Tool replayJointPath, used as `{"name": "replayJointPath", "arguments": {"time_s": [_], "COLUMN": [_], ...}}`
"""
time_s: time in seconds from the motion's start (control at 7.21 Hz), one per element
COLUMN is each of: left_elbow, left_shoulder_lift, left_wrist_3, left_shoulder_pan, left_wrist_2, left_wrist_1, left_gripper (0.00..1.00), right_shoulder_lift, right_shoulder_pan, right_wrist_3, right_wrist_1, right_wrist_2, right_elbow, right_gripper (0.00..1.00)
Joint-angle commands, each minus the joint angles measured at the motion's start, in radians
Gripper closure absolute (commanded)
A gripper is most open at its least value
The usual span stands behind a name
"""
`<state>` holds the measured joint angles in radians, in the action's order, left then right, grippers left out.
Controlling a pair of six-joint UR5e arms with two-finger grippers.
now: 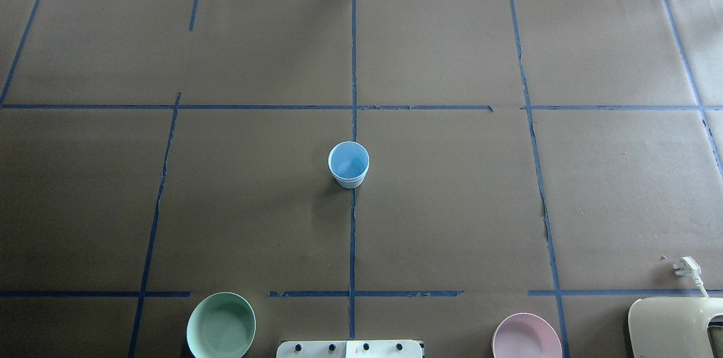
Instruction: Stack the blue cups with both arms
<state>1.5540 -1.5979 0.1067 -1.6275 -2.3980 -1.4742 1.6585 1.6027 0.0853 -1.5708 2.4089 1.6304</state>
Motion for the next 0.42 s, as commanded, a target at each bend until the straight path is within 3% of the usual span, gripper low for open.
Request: {"name": "replayJointPath", "arguments": {"time_s": [0.0,0.28], "left_elbow": [0.0,0.0], "left_shoulder_lift": [0.001,0.001], "left_wrist_3": [0.002,0.005], "left_shoulder_pan": [0.0,0.0], "left_wrist_2": [0.0,0.0], "left_wrist_1": [0.0,0.0], "left_gripper": [0.0,0.0], "right_shoulder_lift": [0.0,0.0], "right_shoulder_pan": [0.0,0.0], "right_wrist_3": [-0.001,-0.001], "right_wrist_1": [0.0,0.0], "right_wrist_2": [-0.001,-0.001], "right_elbow": [-0.001,-0.001], "right_gripper": [0.0,0.0]}}
